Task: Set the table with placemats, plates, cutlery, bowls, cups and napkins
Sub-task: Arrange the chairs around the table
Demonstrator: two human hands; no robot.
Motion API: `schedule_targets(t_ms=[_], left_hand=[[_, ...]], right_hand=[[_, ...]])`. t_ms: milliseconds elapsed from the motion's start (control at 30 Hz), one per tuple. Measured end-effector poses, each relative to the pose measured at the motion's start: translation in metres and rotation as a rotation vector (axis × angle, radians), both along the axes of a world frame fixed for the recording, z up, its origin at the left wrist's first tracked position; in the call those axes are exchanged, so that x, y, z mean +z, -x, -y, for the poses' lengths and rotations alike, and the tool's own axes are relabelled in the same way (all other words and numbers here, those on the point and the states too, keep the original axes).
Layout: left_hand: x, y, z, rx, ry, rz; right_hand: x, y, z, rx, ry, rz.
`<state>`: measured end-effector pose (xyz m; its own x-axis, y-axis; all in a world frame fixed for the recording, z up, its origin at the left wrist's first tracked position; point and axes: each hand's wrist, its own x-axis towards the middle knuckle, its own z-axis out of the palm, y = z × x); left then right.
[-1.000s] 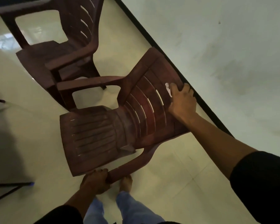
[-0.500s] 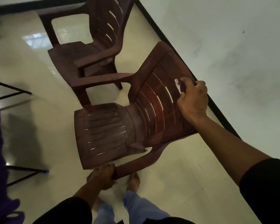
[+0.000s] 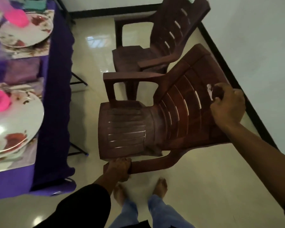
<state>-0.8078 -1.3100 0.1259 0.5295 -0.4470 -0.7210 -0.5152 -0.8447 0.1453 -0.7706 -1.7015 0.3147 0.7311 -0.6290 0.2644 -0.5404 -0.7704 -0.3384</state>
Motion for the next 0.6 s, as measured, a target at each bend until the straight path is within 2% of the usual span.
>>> schedule_targets(t_ms=[233, 600], left_hand=[[-0.01, 0.001, -0.084, 0.092, -0.066, 0.004], [-0.023, 0.01, -0.126, 0.151, -0.093, -0.021]], right_hand=[[-0.024, -0.024, -0.073, 0.06, -0.068, -0.008], [-0.036, -0.055, -0.123, 0.101, -0.092, -0.045]])
